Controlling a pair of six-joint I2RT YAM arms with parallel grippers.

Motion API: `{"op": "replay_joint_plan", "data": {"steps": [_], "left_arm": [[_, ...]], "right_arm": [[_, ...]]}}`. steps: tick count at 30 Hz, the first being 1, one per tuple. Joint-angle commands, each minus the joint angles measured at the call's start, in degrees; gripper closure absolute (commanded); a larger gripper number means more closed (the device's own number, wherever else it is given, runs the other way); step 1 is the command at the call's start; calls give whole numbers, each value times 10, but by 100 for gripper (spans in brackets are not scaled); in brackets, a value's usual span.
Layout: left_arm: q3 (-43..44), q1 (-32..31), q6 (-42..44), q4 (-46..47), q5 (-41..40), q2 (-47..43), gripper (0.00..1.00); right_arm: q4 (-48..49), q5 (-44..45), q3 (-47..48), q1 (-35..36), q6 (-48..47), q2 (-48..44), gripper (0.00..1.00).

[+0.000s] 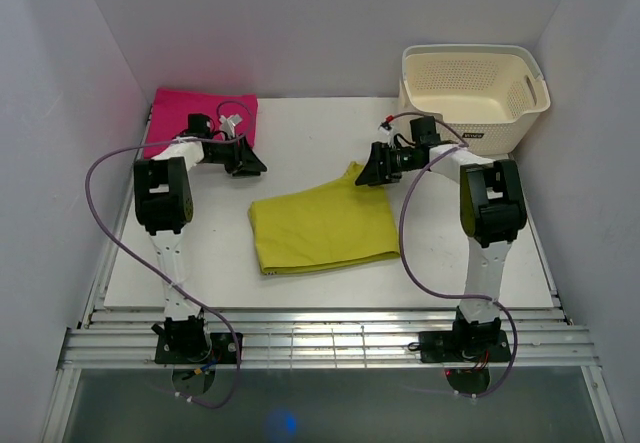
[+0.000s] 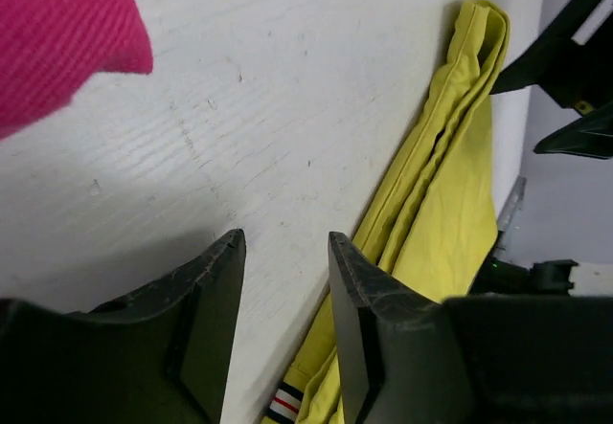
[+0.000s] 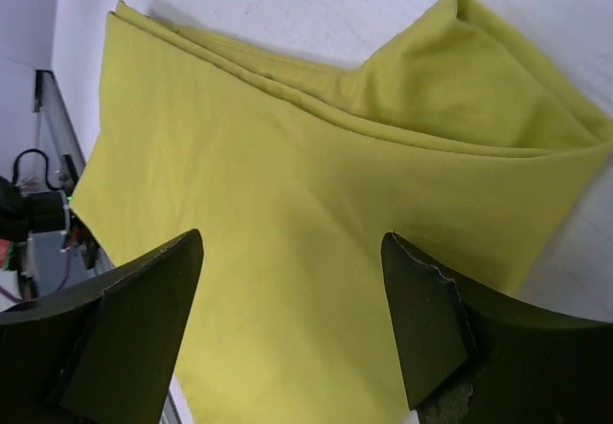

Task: Fold and stack the trousers
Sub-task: Neatly place the folded trousers to the corner

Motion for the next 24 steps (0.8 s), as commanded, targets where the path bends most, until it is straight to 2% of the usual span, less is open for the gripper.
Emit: {"op": "replay_joint_plan", "data": {"steps": [1,4,6,9,10,12,14,16,19,21,24], "left_arm": [[30,7,77,-57,-59,-77,49],[-28,28,56,-16,-62,-185,40],[-105,59,21,17,-55,-272,36],[-177,105,12,17,-47,-351,3],[-187,113,25,6,-52,-399,2],[-189,131,62,-27,-110,-443,2],[-199,148,56,-33,-178,-507,2],[-221,161,42,-45,-206,-541,2],[-253,197,8,-76,-191,-578,2],[-278,212,-7,-105,-134,-579,2],[-316,224,-38,-104,-113,-593,2]], "right_arm": [[-37,78,47,10,-52,-93,20],[-57,129,31,71,-114,-170,19],[-78,182,20,142,-159,-211,19],[-94,265,-3,248,-216,-245,19],[-94,284,-17,274,-227,-249,19],[-95,342,-29,344,-257,-254,18],[-98,377,-33,404,-271,-243,18],[-104,419,-29,436,-288,-230,17],[-105,458,-19,499,-295,-202,16],[-107,480,-8,520,-295,-178,16],[-101,508,-8,549,-300,-148,15]]}}
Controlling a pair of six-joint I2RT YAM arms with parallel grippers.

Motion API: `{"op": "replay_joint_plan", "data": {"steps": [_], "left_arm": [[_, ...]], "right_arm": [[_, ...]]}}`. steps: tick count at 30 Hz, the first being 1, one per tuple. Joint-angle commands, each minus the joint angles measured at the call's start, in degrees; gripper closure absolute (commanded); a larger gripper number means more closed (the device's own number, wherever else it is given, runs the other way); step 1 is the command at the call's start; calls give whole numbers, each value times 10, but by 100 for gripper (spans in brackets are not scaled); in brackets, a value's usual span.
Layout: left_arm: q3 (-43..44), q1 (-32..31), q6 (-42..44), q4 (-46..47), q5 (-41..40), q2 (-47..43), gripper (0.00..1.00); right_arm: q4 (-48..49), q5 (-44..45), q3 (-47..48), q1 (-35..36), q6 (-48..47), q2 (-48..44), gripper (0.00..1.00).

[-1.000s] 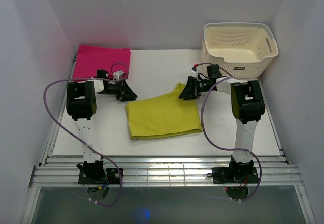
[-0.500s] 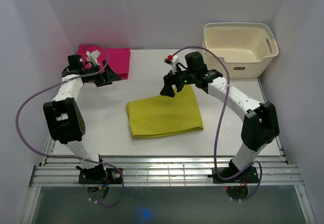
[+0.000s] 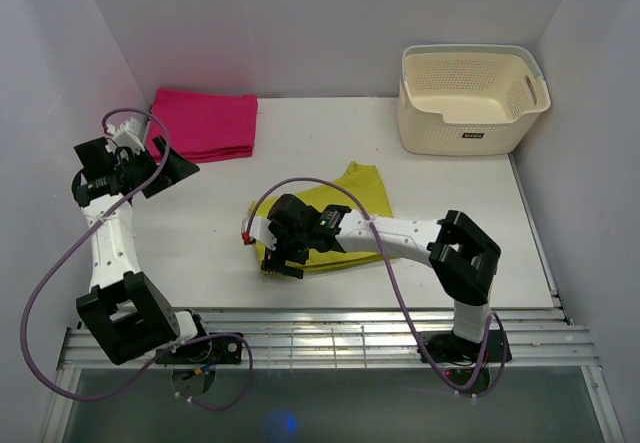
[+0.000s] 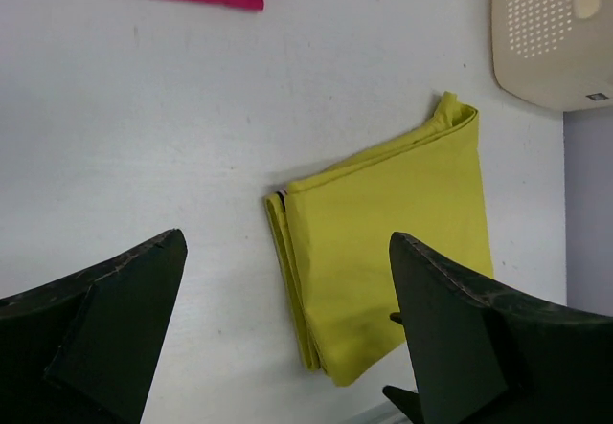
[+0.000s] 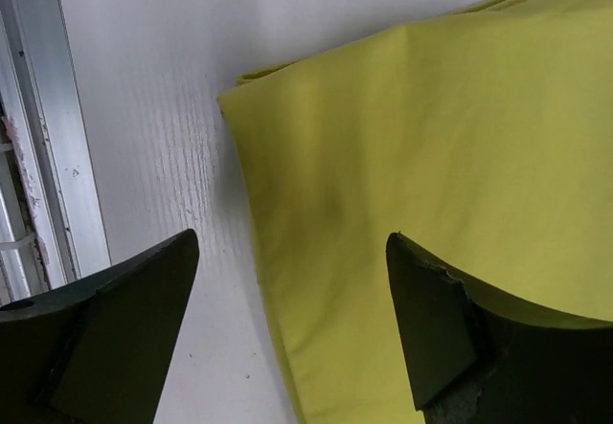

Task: Fold and stack the trousers
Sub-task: Neatly place the folded trousers to the corner

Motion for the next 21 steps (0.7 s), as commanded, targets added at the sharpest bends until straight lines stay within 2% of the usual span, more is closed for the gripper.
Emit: {"op": "replay_joint_plan", "data": {"steps": [1,9,12,15,16,18,19,21], "left_arm": [[-65,12,-46,-41,33,-6,2],[-146,13,-95,-8,18,-36,2],[-177,13,-118,2,31,-36,2],[-201,13,-127,3,43,-23,2],[-208,14,-133,4,46,-21,2],[-227,13,-143,19,54,-18,2],[-232,13,-147,23,56,-19,2],[-241,13,-155,37,64,-21,2]], "right_arm": [[-2,73,10,29,-24,21,15],[48,174,6,67,-40,96,14],[68,211,12,66,-44,129,21],[96,229,3,65,-52,143,39],[103,230,0,66,-53,144,55],[107,221,5,63,-52,144,73],[107,219,10,62,-49,144,91],[106,214,30,55,-43,145,92]]}}
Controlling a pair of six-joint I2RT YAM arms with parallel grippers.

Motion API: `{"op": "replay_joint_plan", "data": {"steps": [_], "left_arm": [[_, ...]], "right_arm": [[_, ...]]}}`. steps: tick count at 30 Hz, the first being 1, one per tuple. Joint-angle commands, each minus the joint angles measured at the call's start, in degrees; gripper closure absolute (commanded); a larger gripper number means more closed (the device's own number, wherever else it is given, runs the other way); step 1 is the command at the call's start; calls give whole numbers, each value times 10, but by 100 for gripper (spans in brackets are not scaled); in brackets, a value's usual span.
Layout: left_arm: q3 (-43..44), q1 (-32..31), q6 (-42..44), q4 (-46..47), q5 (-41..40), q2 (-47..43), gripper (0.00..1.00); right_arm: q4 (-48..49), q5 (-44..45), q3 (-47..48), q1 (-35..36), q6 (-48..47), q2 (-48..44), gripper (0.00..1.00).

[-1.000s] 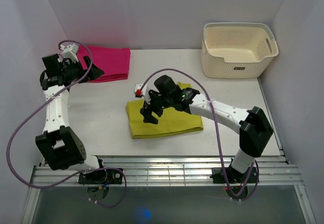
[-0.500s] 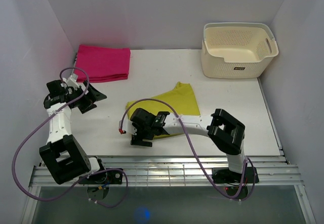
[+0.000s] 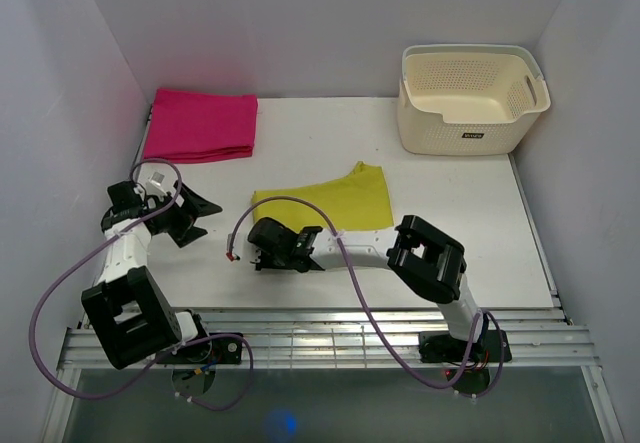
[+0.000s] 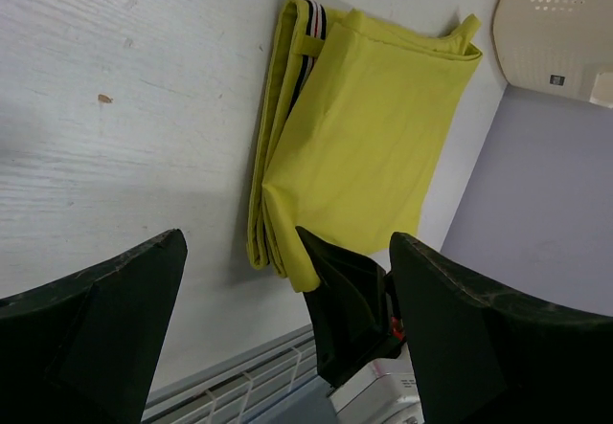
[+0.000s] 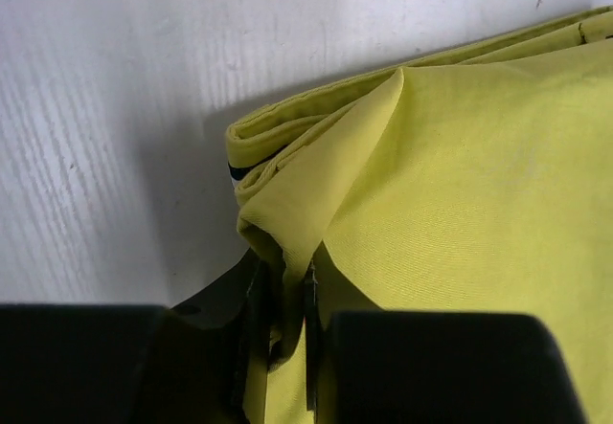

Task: Fold and stack the trousers
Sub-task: Neatly place the folded trousers to the corner

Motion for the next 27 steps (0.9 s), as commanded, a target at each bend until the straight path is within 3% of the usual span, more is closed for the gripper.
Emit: {"op": "replay_joint_plan", "data": {"steps": [1,6,12,19,22,27], "left_arm": [[-24,1,-25,36,34,-13,2],[-79,1,-42,108,71,-56,2],[-144,-13,-139,254,64,-94,2],[-139,-100,-210,334,-31,-56,2],[-117,-164,-218,339,-87,-17,2],[-76,-209,-211,301,-143,66,2]], "right_arm": [[2,3,25,-17,10,25,92],[-17,-103,78,-73,65,1,92],[-14,-209,95,-106,100,-19,92],[1,-220,103,-108,129,-11,92],[6,-211,103,-108,133,-9,92],[21,-181,103,-108,137,-9,92]]}}
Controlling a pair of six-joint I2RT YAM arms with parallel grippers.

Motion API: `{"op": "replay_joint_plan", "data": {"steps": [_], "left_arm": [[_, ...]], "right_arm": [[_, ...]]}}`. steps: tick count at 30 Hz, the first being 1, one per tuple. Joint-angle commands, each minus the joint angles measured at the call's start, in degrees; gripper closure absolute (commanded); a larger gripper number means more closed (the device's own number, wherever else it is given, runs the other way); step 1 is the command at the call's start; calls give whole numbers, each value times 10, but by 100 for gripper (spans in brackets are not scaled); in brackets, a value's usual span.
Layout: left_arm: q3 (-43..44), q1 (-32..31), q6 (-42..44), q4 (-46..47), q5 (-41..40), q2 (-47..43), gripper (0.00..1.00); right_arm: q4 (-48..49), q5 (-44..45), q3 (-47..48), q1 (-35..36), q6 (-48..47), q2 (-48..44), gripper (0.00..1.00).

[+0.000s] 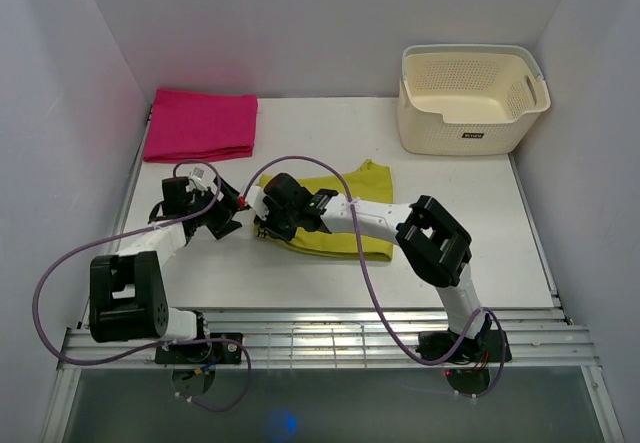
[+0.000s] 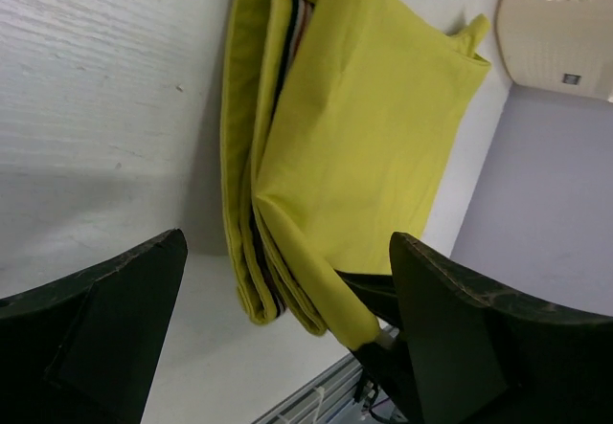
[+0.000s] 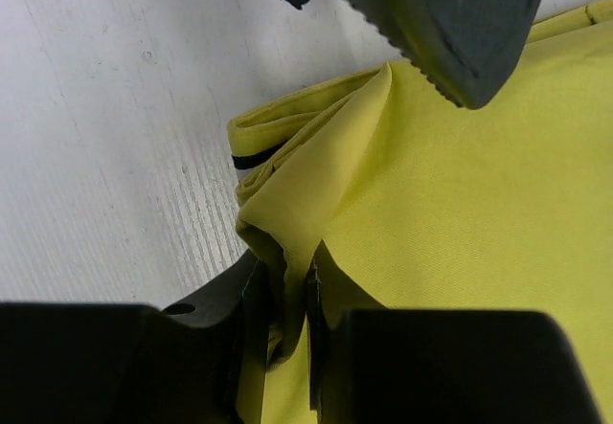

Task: Fold and stack the trousers
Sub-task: Neatly place the folded trousers to the corner

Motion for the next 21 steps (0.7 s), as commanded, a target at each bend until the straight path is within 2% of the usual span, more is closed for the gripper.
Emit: {"op": "replay_joint_plan", "data": {"steps": [1,5,9,16,21], "left_arm": [[43,-27,-5,-15,-69,32,2],[47,-48,-12,-27,-68,55,2],[31,-81,-35,6,-49,64,2],[-9,-97,-119,57,-36,72,2],[-36,-98,-161,106,-31,70,23]], "right_arm": [[42,10,30,4,16,-19,92],[47,31,39,3,26,-11,92],[56,33,47,3,35,-4,92],[64,60,75,3,61,12,92],[64,79,101,3,94,25,92]]}}
